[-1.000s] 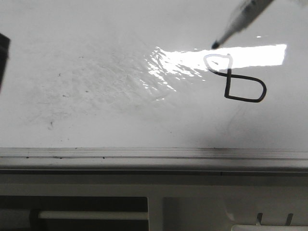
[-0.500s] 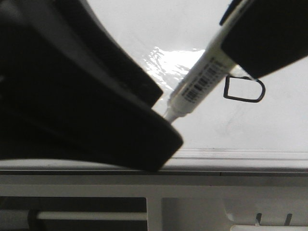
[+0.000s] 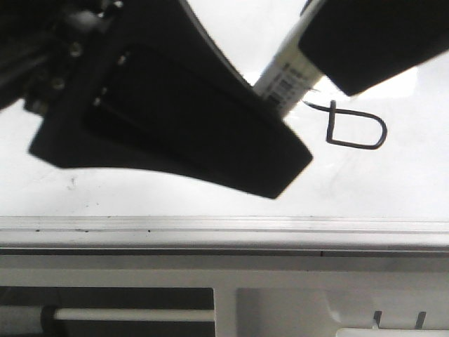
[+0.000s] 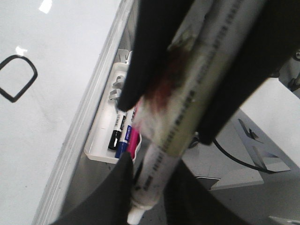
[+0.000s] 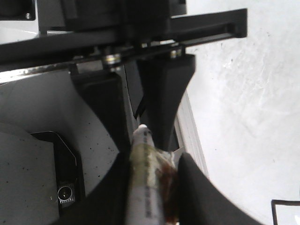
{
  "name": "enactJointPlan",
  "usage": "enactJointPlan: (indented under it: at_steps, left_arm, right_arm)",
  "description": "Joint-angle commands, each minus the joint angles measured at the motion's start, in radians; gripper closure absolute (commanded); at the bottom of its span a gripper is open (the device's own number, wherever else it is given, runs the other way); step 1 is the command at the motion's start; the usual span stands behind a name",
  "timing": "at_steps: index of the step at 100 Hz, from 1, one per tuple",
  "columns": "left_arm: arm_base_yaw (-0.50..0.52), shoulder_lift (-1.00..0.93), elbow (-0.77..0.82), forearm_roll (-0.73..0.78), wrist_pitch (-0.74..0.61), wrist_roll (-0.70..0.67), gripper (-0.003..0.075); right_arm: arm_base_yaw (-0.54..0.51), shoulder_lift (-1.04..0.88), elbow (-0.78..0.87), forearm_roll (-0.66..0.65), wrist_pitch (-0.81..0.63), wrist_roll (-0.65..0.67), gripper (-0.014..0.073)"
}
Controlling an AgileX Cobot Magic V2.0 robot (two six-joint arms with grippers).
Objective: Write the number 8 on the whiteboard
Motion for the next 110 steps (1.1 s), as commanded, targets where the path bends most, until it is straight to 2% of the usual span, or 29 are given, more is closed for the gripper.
enactJointPlan:
  at_steps: [1,19,24,31,48,55,61,75,80,87,99,110]
  left_arm:
    - [-0.007,-0.014,-0.036,-0.037,-0.031,0.001,0.0738]
    - [-0.007,-0.014,-0.034,-0.037,-0.031,0.001,0.0741]
    - [-0.007,-0.014,-0.029,-0.037,-0.031,0.001,0.0741]
    - [-0.007,-0.014,-0.018,-0.037,-0.031,0.001,0.0741]
    - [-0.007,-0.014,0.026,-0.041,-0.054,-0.001,0.0741]
    - [-0.007,-0.014,0.046,-0.043,-0.074,-0.001,0.0741]
    - [-0.007,-0.014,0.062,-0.047,-0.093,-0.001,0.0741]
    - [-0.007,-0.014,0.086,-0.095,-0.153,-0.001,0.0741]
    - [-0.007,-0.014,0.09,-0.122,-0.182,-0.006,0.0741]
    - [-0.007,-0.014,0.09,-0.175,-0.233,-0.009,0.0741]
    - [-0.007,-0.014,0.092,-0.272,-0.339,-0.009,0.0741]
    - [-0.007,-0.01,0.092,-0.328,-0.446,-0.009,0.0741]
  right_arm:
    - [0.001,-0.001,-0.03,-0.005,-0.062,-0.01,0.0664]
    - [0.001,-0.001,-0.03,-0.005,-0.065,-0.01,0.0662]
    - [0.001,-0.001,-0.03,-0.005,-0.065,-0.01,0.0638]
    - [0.001,-0.001,-0.03,-0.005,-0.065,-0.01,0.0559]
    - [0.001,-0.001,-0.03,-0.006,-0.065,-0.01,0.0245]
    - [0.001,-0.021,-0.035,-0.018,-0.065,-0.01,0.0167]
    - [0.001,-0.043,-0.052,-0.031,-0.065,-0.008,0.0143]
    - [0.001,-0.112,-0.104,-0.091,-0.063,0.013,0.0149]
    - [0.001,-0.139,-0.117,-0.133,-0.058,0.055,0.0183]
    - [0.001,-0.18,-0.126,-0.204,-0.042,0.137,0.0307]
    - [0.001,-0.248,-0.126,-0.286,0.033,0.232,0.065]
    - [0.001,-0.302,-0.126,-0.343,0.102,0.296,0.0645]
